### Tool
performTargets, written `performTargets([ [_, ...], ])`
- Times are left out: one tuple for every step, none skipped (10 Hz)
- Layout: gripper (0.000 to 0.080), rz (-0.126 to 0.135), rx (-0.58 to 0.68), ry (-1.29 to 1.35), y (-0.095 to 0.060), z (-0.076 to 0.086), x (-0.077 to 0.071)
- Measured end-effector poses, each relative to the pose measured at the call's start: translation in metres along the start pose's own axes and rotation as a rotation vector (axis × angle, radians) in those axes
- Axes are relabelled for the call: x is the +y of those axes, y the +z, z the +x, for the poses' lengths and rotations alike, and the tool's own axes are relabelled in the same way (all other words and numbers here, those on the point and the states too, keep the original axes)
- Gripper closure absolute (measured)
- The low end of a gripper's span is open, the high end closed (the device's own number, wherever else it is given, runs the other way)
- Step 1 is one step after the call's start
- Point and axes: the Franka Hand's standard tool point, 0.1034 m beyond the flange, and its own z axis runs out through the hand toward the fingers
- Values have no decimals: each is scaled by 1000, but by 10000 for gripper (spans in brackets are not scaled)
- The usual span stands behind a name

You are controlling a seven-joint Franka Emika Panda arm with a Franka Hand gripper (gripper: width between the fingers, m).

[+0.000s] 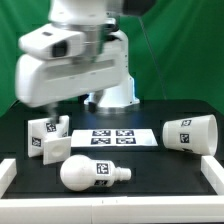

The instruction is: Assemble lamp

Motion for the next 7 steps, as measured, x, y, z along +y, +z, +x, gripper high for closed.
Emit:
performTargets([
  [100, 39, -2, -38, 4, -8, 8],
  [100, 40, -1, -35, 4, -6, 10],
  [100, 41, -2, -38, 4, -5, 9],
  [100, 41, -2, -38, 5, -5, 9],
  [100, 42, -3, -36, 6, -6, 9],
  [100, 22, 5, 18, 13, -13, 13],
  [100, 20, 2, 94, 26, -26, 9],
])
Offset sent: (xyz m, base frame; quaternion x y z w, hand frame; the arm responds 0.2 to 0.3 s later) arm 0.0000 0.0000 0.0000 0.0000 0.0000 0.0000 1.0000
